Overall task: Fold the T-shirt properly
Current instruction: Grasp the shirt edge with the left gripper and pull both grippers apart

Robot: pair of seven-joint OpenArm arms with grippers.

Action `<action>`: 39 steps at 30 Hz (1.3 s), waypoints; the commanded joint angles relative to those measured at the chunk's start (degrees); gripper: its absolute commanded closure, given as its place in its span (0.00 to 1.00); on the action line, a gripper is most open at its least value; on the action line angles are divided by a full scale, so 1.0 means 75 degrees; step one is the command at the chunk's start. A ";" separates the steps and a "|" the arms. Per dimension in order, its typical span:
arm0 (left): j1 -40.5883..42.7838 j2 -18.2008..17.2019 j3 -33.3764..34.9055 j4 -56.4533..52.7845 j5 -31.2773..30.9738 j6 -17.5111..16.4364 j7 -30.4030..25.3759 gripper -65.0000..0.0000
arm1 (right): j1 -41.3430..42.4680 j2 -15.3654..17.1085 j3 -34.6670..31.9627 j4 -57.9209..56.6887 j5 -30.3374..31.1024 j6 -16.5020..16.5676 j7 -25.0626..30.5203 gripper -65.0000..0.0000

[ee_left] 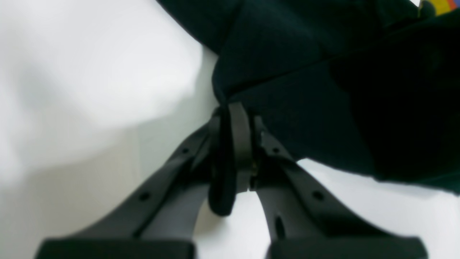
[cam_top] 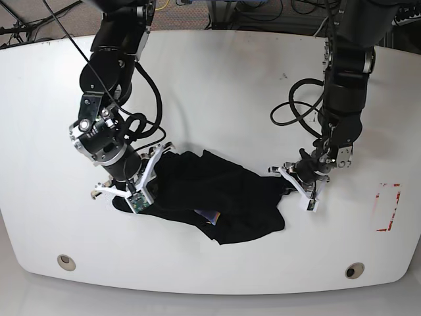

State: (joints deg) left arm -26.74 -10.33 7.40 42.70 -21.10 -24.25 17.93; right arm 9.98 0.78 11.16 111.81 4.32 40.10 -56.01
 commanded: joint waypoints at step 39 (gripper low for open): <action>-0.0226 -0.1770 -0.2622 0.8332 0.0030 0.0016 0.3839 1.00 | 0.3130 0.0746 0.1214 -0.0062 -0.0031 -0.0019 0.0112 0.97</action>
State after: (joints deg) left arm -25.71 -22.72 -9.67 103.55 -20.88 -24.51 46.96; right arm 30.33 4.75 20.75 111.02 3.36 40.10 -56.82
